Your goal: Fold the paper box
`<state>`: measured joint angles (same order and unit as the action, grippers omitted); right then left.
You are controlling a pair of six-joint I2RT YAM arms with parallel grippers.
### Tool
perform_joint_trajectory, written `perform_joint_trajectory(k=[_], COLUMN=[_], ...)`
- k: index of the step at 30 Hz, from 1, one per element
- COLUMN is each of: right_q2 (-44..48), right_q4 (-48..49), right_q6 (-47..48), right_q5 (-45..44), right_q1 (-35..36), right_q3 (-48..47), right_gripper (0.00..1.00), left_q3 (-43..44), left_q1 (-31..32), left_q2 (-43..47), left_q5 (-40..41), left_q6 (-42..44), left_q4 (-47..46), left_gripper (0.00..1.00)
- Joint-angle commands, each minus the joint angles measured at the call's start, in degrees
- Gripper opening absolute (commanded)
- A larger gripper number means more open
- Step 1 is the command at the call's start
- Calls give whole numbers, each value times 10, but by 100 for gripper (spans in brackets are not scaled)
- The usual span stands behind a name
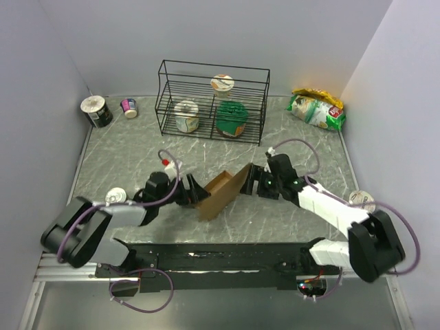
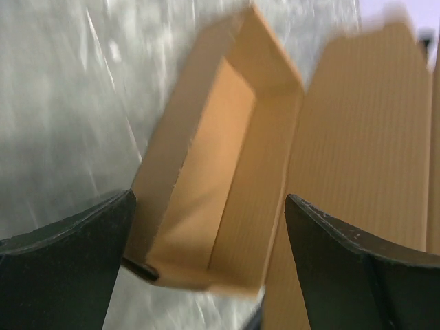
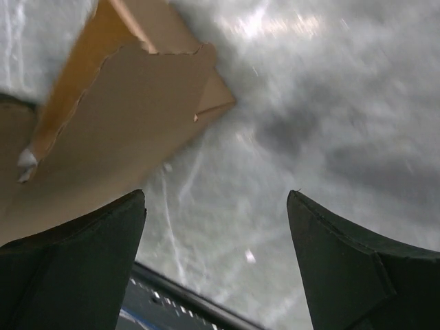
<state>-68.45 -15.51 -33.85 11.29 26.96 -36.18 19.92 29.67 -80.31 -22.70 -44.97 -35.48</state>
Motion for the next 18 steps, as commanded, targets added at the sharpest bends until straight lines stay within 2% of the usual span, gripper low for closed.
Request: perform_joint_trajectory(k=[1, 5, 7, 10, 13, 16, 18], right_q2=[-90, -172, -213, -249, -232, -173, -134], right_q4=[114, 137, 170, 160, 99, 67, 47], right_q6=[10, 56, 74, 98, 118, 123, 116], right_q5=[22, 35, 73, 96, 50, 13, 2], right_q1=[-10, -14, -16, -17, -25, -40, -49], right_q3=[-70, -148, -188, -245, -275, -246, -194], right_gripper=[91, 91, 92, 92, 94, 98, 98], left_q3=[-61, -88, -96, -98, -89, -69, -57], left_q1=[64, 120, 138, 141, 139, 122, 109], left_q2=[83, 162, 180, 205, 234, 253, 243], left_q5=[72, 117, 123, 125, 148, 149, 137], left_q6=[-79, -113, -109, -102, -86, -67, -61], left_q4=[-16, -15, -16, 3, 50, 97, 105], left_gripper=[96, 96, 96, 96, 96, 96, 96])
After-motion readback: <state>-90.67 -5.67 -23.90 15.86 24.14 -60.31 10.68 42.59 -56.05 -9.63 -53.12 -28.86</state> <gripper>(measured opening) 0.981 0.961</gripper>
